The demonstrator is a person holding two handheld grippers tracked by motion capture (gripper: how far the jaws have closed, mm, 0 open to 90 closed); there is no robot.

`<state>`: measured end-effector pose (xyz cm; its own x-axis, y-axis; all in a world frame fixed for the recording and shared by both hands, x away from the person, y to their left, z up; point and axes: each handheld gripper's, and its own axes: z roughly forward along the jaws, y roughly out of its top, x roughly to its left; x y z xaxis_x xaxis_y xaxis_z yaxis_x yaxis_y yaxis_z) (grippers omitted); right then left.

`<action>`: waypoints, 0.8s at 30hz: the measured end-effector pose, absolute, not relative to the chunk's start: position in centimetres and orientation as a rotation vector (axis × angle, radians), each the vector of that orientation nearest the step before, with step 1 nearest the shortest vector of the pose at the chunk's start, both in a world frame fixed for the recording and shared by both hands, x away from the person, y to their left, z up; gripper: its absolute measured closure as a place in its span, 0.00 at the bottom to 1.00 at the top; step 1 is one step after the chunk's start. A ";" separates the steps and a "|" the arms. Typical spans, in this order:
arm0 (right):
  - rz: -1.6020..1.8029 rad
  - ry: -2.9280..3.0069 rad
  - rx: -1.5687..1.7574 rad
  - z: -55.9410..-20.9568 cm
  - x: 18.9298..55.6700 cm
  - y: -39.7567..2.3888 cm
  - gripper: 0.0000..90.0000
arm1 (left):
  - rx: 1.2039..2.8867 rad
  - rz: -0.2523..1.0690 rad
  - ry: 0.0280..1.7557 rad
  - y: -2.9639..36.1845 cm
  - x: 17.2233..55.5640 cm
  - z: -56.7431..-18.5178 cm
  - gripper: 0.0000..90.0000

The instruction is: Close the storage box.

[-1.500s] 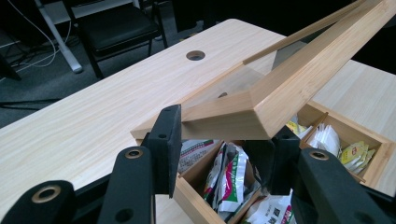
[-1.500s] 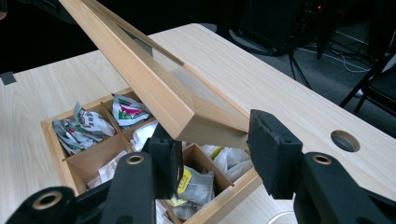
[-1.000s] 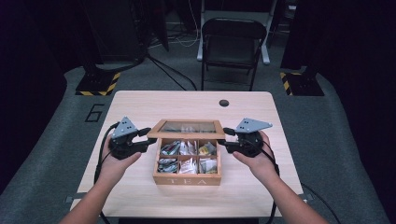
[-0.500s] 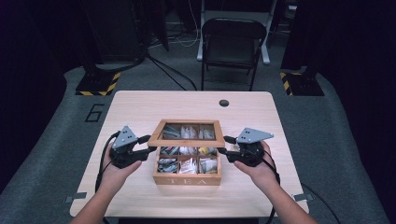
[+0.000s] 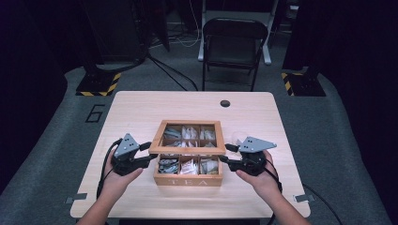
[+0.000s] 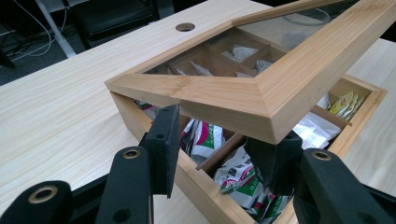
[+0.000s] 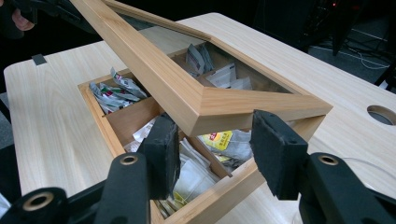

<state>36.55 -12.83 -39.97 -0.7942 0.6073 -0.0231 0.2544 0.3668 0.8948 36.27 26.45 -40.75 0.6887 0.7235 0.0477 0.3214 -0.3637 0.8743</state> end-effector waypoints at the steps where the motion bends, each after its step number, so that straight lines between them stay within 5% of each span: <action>1: 1.399 2.282 0.755 -40.0 36.5 -12.8 0.57 | 1.962 0.537 0.806 26.5 36.2 -40.8 0.61; 24: 1.395 2.262 0.770 -42.1 35.3 -12.8 0.60 | 1.949 0.529 0.791 26.5 34.5 -42.4 0.57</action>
